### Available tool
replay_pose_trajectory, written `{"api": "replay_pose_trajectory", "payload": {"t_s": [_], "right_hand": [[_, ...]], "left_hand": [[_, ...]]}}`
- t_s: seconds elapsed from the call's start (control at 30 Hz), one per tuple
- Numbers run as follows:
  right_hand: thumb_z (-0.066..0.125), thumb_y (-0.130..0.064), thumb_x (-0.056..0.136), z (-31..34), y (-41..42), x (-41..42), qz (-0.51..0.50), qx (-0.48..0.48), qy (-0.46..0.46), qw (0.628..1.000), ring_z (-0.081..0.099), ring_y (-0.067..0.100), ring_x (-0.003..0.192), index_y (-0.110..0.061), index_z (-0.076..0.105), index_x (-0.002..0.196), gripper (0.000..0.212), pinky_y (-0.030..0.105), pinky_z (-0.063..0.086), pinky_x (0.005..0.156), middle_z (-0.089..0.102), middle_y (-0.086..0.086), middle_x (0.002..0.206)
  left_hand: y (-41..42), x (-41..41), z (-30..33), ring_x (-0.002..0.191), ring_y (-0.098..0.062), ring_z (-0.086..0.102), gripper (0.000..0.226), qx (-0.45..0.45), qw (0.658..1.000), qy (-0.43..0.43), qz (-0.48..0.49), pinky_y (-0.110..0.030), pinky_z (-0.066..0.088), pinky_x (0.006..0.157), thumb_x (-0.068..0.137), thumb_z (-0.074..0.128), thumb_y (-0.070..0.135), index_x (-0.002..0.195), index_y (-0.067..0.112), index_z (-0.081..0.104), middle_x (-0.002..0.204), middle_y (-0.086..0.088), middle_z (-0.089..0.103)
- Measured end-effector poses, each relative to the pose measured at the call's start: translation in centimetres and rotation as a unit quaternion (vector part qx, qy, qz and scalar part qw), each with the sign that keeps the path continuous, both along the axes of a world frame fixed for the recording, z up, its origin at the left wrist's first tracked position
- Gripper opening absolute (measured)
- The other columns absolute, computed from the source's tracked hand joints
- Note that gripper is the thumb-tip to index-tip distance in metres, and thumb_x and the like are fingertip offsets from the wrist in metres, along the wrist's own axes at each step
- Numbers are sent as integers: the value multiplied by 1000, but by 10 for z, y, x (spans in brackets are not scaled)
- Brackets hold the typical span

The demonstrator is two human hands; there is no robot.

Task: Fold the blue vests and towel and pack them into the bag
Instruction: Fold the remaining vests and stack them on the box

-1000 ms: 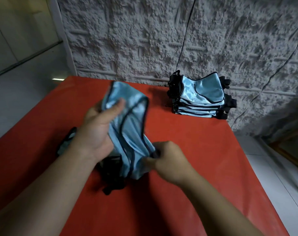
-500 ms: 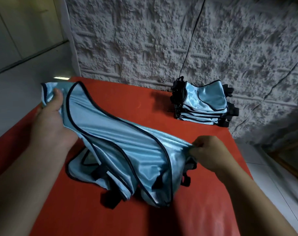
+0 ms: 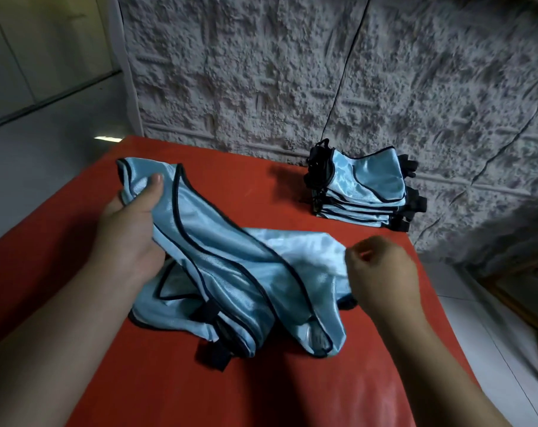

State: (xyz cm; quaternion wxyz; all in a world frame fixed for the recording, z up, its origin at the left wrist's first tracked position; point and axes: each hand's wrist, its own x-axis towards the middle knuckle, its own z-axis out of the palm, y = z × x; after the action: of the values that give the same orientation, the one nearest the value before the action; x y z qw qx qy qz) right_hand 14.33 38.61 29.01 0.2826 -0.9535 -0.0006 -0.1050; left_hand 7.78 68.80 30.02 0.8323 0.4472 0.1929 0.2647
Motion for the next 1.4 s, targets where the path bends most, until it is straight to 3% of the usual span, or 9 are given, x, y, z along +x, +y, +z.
{"api": "replay_pose_trajectory", "payload": {"t_s": [0.1,0.2,0.43,0.57,0.73,0.87,1.0,1.27,1.4], "right_hand": [[69,-59,70,-16,9,-24,199,-189,218,937,65,16,71,-21,72,81,40,31,51,67,67,-1,72],[80,-56,67,-48,15,-42,233,-301,330,864,56,27,111,-24,60,116,62,35,49,91,58,4,117],[41,-14,68,-74,9,-32,199,-121,186,954,67,26,100,-30,58,114,52,34,52,77,72,-5,104],[65,-5,64,-53,-12,-8,118,46,118,985,71,15,72,-28,68,112,53,27,51,61,72,-11,71],[74,8,75,-25,-40,15,-99,412,69,903,56,5,46,-9,75,95,27,17,47,46,69,1,60],[73,-13,82,-21,-47,26,-110,363,67,923,54,20,66,-8,72,75,9,36,43,64,64,5,65],[63,-21,93,-7,-47,28,-66,249,-65,964,40,6,48,-8,67,78,20,30,34,52,52,-2,53],[56,-8,86,52,-49,3,46,181,-88,978,46,16,61,-3,68,88,14,42,44,49,64,19,68],[54,3,85,107,-44,-23,69,113,-72,989,60,17,61,-14,74,102,31,35,50,54,71,5,75]], "left_hand": [[3,0,-1,100,-25,74,41,-12,999,23,25,-43,60,83,90,72,36,123,13,70,112,-8,76],[2,1,-1,101,-29,74,43,-20,999,31,32,-45,60,85,88,74,42,120,13,71,113,-10,75],[7,-1,-1,81,-20,75,24,-39,997,28,-52,-33,61,74,97,55,31,99,17,74,89,-2,76],[15,-2,-5,73,-22,65,20,-52,998,26,-35,-36,52,78,84,52,15,78,17,70,77,-2,65],[22,2,-10,55,-15,64,21,-80,996,42,3,-26,52,60,85,56,15,65,18,61,62,3,61],[26,5,-11,72,-18,75,17,-65,997,47,-18,-28,59,66,91,62,17,82,12,75,80,-3,75],[27,5,-8,108,-28,71,39,-17,999,28,-21,-42,58,91,91,69,17,128,5,65,125,-16,69],[-1,-25,23,80,-23,71,8,89,992,25,-84,-39,57,79,90,67,16,91,13,75,87,-10,72],[-7,-47,55,85,-27,72,10,88,992,12,-92,-41,58,82,88,69,14,94,7,71,93,-16,73]]}}
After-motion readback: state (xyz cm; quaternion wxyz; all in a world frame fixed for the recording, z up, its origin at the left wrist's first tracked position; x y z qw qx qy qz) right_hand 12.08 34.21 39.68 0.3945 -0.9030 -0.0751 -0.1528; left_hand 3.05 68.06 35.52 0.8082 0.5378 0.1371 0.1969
